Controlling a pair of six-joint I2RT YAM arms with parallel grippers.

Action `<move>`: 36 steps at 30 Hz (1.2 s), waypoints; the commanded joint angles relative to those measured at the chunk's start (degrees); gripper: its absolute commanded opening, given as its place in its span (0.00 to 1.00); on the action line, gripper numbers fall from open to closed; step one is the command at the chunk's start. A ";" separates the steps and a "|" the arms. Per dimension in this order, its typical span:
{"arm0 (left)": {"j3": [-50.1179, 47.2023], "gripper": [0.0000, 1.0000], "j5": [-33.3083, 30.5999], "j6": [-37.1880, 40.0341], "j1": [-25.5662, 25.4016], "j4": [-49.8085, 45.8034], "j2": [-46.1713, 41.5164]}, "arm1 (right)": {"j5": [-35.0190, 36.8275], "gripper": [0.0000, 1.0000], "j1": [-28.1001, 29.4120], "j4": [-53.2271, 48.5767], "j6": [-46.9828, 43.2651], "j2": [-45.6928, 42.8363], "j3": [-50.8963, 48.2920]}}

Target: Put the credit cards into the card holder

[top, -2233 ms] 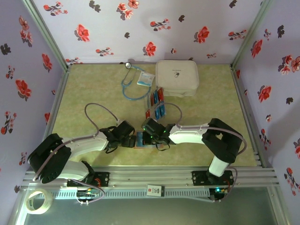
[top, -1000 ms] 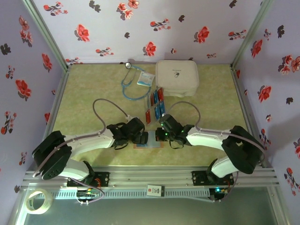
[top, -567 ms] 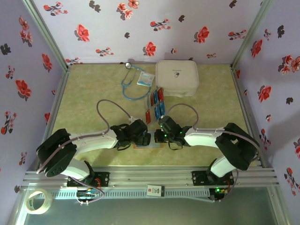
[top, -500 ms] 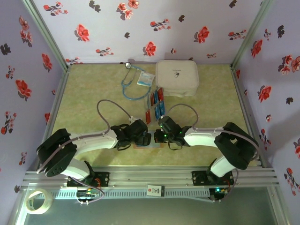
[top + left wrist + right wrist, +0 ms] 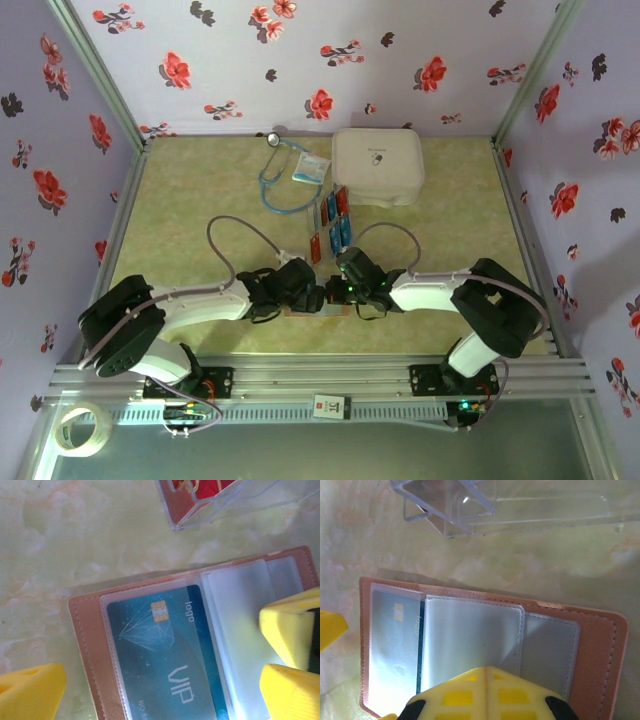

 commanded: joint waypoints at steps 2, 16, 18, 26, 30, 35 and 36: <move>-1.92 1.00 -0.17 -1.48 -0.52 1.15 0.58 | -0.06 0.00 -0.40 0.37 1.03 0.17 -0.56; -3.53 1.00 -0.10 -1.59 -0.61 2.41 1.95 | -0.21 0.00 -0.34 0.10 1.73 -0.73 -0.32; -3.52 1.00 -0.17 -1.37 -0.61 2.32 1.34 | -0.13 0.00 -0.34 -0.24 1.73 -1.16 -0.26; -3.05 1.00 -0.21 -1.08 -0.61 1.18 0.74 | 2.32 0.00 -0.98 -8.39 -2.46 -7.11 2.74; -2.60 1.00 -0.40 -1.17 -0.61 0.50 -0.55 | 2.97 0.00 -2.32 -11.02 -5.00 -7.63 3.63; -2.06 1.00 -0.66 -1.45 -0.61 -0.05 -2.55 | 2.84 0.00 -2.59 -11.98 -7.29 -5.86 4.76; -1.85 1.00 -0.69 -1.48 -0.61 -0.16 -2.80 | 2.87 0.00 -2.55 -11.96 -7.60 -5.37 4.96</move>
